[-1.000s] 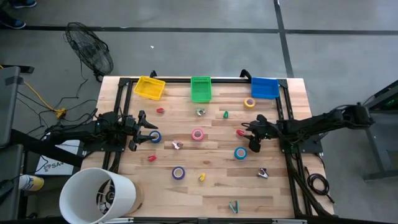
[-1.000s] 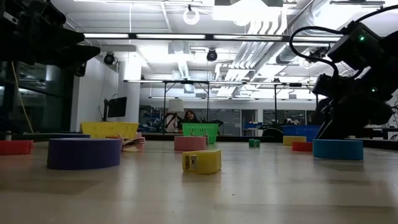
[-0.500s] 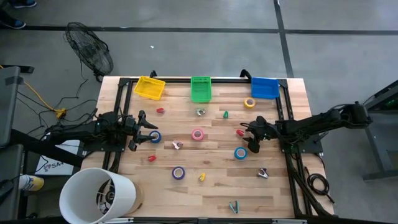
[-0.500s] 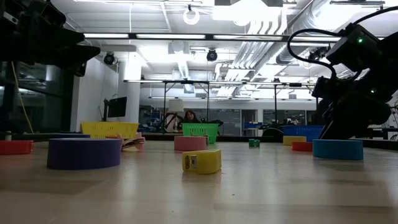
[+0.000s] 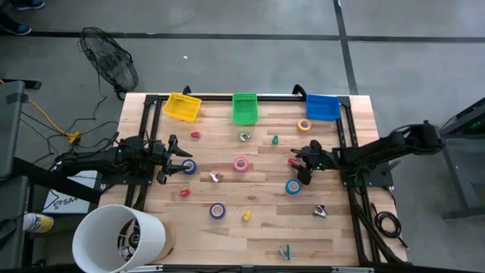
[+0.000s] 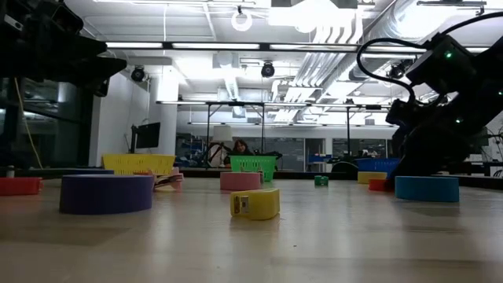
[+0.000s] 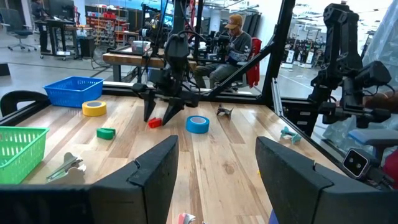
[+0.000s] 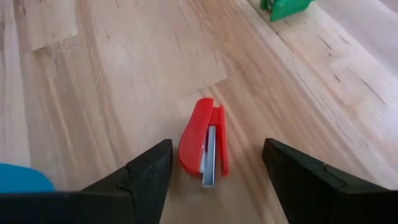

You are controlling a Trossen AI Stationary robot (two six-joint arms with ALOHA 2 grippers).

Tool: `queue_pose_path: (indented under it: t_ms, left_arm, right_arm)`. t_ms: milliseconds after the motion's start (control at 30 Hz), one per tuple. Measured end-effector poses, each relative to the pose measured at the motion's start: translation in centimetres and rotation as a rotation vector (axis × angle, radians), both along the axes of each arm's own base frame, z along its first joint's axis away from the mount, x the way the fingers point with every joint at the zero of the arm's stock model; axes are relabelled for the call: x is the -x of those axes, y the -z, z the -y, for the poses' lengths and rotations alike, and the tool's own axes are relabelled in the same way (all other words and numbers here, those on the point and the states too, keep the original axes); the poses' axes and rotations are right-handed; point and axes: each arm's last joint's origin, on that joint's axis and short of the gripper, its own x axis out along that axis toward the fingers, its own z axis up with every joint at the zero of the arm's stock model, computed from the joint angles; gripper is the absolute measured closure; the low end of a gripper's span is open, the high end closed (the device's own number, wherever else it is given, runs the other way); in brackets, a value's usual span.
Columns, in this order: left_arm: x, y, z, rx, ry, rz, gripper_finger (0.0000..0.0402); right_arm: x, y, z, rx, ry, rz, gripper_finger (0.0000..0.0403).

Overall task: Pick and place Stapler, Stapler remover, tape
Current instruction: Put the right red stapler into the green basket

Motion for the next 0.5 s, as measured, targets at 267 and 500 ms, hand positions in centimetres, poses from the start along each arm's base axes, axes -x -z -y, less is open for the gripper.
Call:
queue_pose_path:
  t_ms: [267,500]
  left_arm:
    - [0.00,-0.01,0.00,0.000,0.000,0.000,0.0190]
    - [0.00,-0.01,0.00,0.000,0.000,0.000,0.0190]
  right_arm:
    - [0.02,0.17,0.04,0.019,0.002,-0.016,0.0169]
    - [0.05,0.20,0.07,0.022,0.006,-0.019,0.0213]
